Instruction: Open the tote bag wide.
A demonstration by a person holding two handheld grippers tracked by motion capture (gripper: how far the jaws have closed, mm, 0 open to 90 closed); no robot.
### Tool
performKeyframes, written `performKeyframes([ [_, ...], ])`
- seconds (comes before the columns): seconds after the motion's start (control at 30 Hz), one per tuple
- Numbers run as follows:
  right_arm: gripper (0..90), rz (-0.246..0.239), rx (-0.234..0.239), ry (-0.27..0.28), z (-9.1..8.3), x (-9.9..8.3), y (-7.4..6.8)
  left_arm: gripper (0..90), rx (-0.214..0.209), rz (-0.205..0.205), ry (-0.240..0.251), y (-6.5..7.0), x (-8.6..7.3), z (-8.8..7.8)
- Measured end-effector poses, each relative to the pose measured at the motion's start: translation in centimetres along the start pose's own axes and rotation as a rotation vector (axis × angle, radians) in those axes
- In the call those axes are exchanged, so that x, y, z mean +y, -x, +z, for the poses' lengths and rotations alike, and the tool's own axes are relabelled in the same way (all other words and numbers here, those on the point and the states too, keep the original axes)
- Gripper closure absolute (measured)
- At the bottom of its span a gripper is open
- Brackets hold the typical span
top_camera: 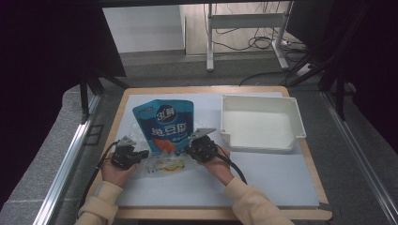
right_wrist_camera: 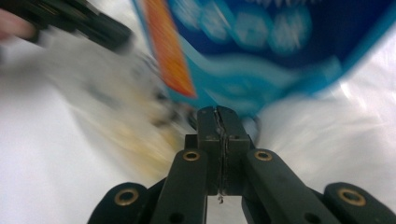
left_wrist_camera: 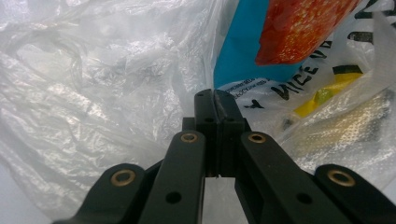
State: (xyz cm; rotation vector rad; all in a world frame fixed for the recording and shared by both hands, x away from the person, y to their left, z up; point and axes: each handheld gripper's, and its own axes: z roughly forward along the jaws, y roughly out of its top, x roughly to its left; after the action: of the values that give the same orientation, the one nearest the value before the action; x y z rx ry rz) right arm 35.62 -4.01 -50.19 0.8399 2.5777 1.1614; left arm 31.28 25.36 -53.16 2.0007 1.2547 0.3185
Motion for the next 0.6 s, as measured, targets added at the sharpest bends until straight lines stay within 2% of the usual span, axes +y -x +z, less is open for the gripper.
performKeyframes([
  [0.07,88.4,0.024,-0.008,-0.025,0.7,-0.7,0.7,90.0,0.001,0.003,-0.003,0.0,0.0,0.0],
  [0.13,88.5,0.026,-0.016,-0.039,1.1,-1.4,1.2,90.0,0.001,0.002,-0.004,-0.1,0.0,0.0],
  [0.2,88.5,0.031,0.006,-0.05,1.6,-1.9,1.3,90.0,0.002,0.002,-0.005,-0.1,0.0,0.1],
  [0.37,88.7,0.011,0.078,-0.073,1.7,-2.8,0.4,90.0,0.001,0.004,-0.006,0.0,-0.1,0.1],
  [0.43,88.8,0.012,0.101,-0.063,1.4,-3.3,0.1,90.0,0.002,0.003,-0.007,0.0,-0.1,0.1],
  [0.6,88.7,-0.005,0.127,-0.068,0.6,-4.1,-0.8,90.0,-0.003,0.008,-0.013,0.0,-0.2,0.1],
])
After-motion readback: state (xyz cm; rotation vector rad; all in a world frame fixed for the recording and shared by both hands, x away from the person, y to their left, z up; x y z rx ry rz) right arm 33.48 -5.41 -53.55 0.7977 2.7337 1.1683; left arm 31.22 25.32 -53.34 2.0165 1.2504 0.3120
